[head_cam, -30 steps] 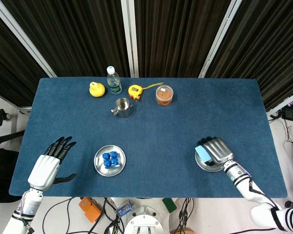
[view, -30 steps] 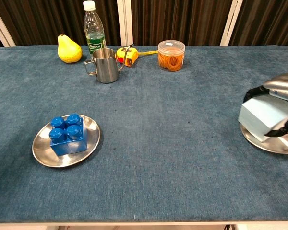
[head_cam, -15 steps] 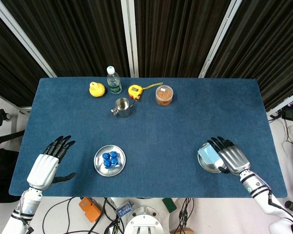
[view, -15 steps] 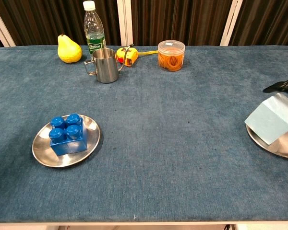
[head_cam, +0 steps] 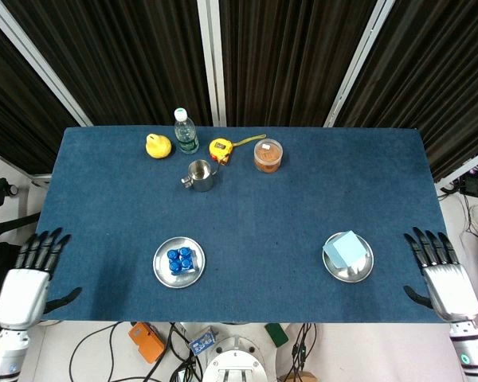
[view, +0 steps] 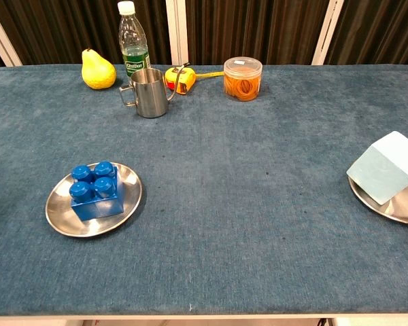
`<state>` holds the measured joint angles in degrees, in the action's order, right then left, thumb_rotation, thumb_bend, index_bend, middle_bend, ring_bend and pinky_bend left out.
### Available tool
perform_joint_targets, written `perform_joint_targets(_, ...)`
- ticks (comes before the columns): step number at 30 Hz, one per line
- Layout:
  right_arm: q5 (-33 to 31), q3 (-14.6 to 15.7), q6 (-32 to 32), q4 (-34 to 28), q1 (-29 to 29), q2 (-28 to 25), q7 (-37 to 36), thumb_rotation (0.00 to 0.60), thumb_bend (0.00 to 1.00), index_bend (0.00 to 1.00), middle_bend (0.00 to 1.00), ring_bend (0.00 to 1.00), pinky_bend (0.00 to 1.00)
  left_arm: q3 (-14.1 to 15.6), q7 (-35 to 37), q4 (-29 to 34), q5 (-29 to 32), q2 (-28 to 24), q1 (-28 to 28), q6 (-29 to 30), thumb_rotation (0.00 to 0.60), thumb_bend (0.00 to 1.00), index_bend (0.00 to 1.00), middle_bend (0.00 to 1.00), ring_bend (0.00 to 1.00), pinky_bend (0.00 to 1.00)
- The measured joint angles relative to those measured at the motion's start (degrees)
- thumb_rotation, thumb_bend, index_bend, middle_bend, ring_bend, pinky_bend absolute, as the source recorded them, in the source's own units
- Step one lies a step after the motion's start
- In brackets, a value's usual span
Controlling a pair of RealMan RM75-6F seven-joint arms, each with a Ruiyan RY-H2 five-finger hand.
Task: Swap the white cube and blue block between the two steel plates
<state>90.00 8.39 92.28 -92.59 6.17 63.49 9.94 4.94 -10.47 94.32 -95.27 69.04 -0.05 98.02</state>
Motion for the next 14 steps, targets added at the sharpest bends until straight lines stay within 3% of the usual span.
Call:
perform_joint_targets(6,4.1,0.7,8.3,5.0,-6.8,2.0,-1.0,0.6,0.3,0.0,0.0,0.0,0.0,1.5,3.0,-5.7,1.0,2.5,4.6,3.9,0.6,0.04,0.06,0.0,0.0,0.04)
perform_joint_targets(14,5.2,-0.6,7.2,5.5,-7.7,2.0,-2.8,0.6,0.3,0.0,0.0,0.0,0.0,4.1,8.2,-5.7,-3.0,-0.1,4.0,0.5,0.6,0.04,0.06,0.0,0.0,0.04)
